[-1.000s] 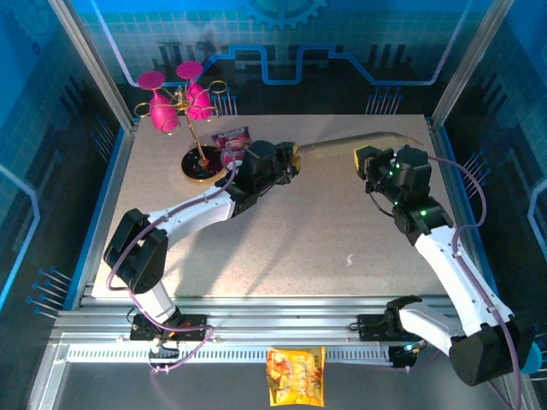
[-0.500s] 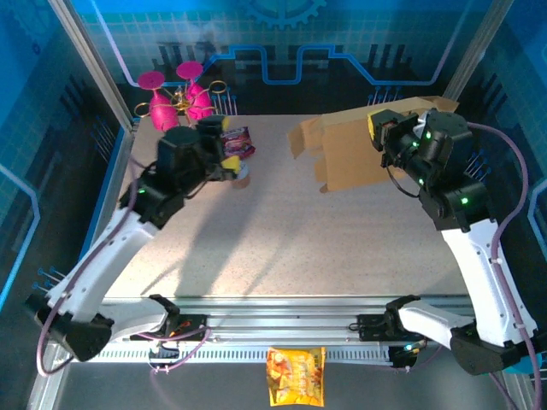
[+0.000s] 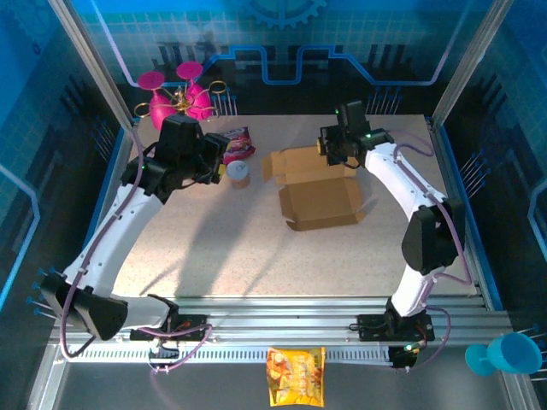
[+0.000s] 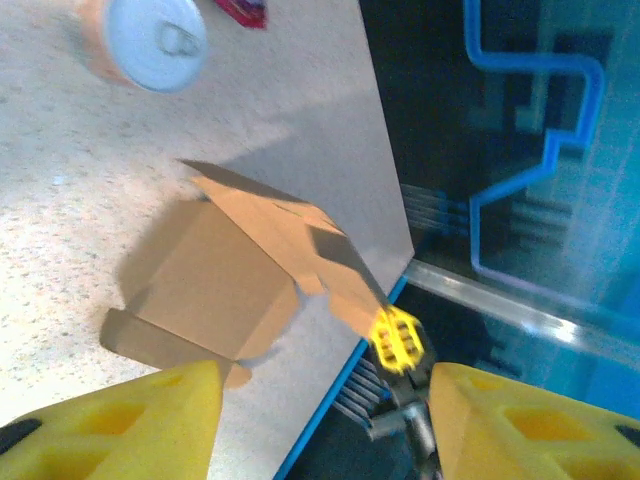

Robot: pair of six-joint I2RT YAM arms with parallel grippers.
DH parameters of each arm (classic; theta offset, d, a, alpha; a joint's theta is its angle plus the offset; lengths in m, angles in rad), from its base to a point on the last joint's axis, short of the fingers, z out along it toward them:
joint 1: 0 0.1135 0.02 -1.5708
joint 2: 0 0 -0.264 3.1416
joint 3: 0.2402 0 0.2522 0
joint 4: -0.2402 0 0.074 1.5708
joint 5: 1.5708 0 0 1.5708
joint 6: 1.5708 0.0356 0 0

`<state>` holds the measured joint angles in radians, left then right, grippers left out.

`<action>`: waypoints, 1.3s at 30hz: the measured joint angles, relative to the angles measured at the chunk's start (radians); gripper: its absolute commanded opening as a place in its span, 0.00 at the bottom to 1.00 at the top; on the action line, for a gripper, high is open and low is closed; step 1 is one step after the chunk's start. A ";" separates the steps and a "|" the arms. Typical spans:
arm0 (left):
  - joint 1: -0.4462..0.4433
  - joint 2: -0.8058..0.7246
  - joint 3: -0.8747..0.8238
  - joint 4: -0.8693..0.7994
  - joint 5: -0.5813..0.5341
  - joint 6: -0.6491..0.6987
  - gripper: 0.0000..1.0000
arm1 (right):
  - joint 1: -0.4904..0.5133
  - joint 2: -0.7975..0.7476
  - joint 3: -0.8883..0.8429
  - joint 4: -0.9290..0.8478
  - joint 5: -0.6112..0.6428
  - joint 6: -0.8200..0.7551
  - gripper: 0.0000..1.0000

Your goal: Fold the paper box

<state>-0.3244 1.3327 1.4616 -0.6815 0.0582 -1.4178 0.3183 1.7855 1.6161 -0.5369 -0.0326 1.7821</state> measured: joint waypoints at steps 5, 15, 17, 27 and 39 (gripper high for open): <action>-0.017 0.176 0.129 0.120 0.115 0.071 0.54 | -0.002 -0.021 -0.018 0.060 -0.010 -0.002 0.00; -0.070 0.539 0.404 0.150 0.203 0.181 0.54 | -0.013 -0.053 -0.070 0.105 -0.028 -0.002 0.00; -0.072 0.584 0.443 0.145 0.210 0.196 0.54 | -0.017 -0.058 -0.080 0.111 -0.029 -0.002 0.00; -0.097 0.612 0.465 0.075 0.213 0.235 0.58 | -0.027 -0.060 -0.094 0.146 -0.054 -0.001 0.00; -0.110 0.644 0.465 0.081 0.228 0.231 0.57 | -0.027 -0.066 -0.123 0.169 -0.062 0.002 0.00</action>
<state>-0.4343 1.9762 1.9270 -0.6003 0.2863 -1.1870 0.2909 1.7195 1.4933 -0.3683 -0.0948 1.7840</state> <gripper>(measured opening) 0.577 0.055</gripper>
